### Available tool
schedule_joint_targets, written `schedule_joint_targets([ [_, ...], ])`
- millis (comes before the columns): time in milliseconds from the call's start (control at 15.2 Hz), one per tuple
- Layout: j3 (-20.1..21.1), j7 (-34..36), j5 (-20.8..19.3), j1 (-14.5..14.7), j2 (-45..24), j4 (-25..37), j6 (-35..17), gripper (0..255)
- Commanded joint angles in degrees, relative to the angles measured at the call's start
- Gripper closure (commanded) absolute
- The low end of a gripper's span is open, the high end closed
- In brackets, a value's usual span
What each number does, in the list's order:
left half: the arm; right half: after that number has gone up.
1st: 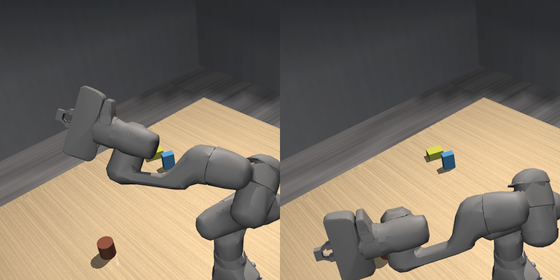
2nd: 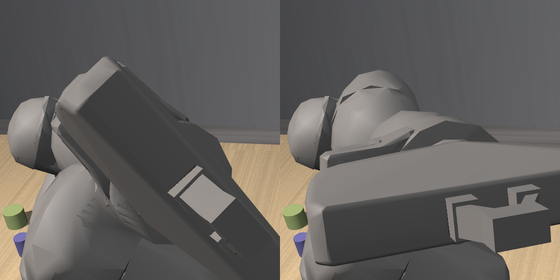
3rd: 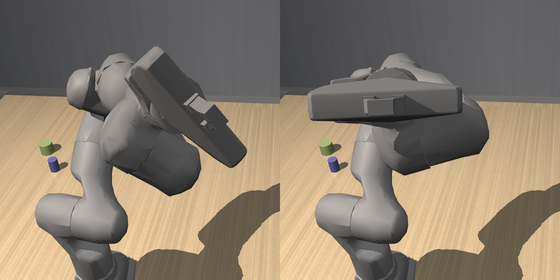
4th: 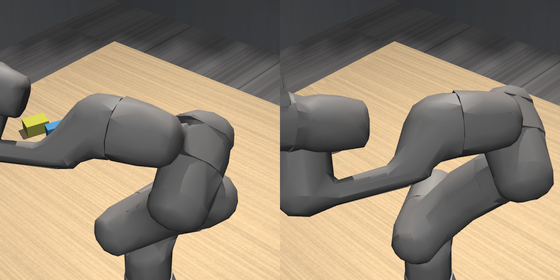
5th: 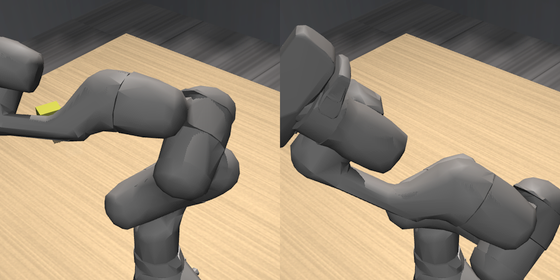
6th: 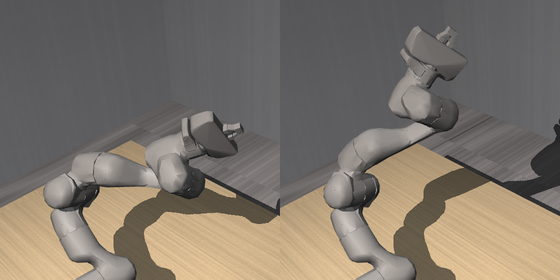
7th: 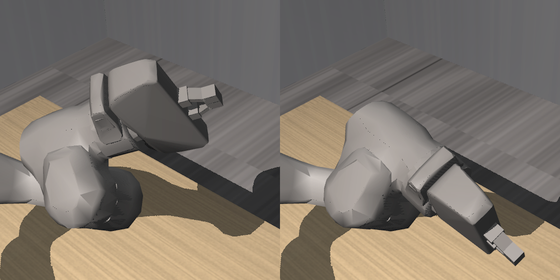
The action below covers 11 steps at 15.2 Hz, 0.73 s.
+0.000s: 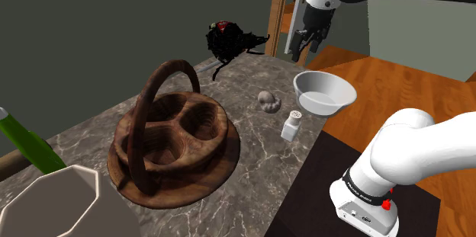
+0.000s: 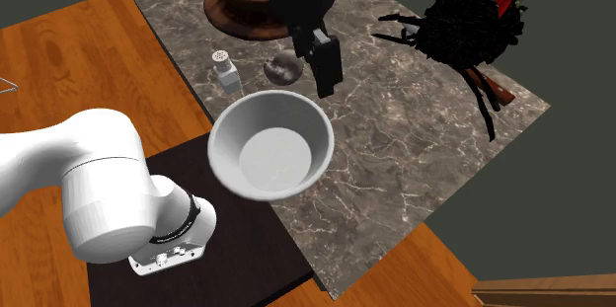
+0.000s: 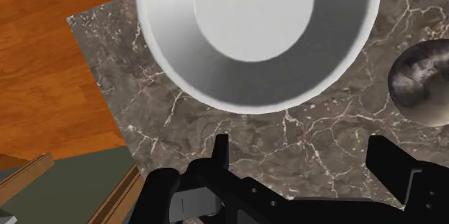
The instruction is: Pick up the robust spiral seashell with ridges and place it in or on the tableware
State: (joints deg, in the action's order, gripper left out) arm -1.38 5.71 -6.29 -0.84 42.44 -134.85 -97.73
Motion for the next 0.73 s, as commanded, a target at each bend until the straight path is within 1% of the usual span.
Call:
schedule_joint_targets([
  [0,0.0,0.0,0.0,0.0,0.0,0.0,0.0,0],
  [330,5.46,12.43,5.74,0.33,4.03,-8.21,-6.65,0],
  [660,12.18,25.08,11.83,1.12,4.97,-13.89,-14.66,0],
])
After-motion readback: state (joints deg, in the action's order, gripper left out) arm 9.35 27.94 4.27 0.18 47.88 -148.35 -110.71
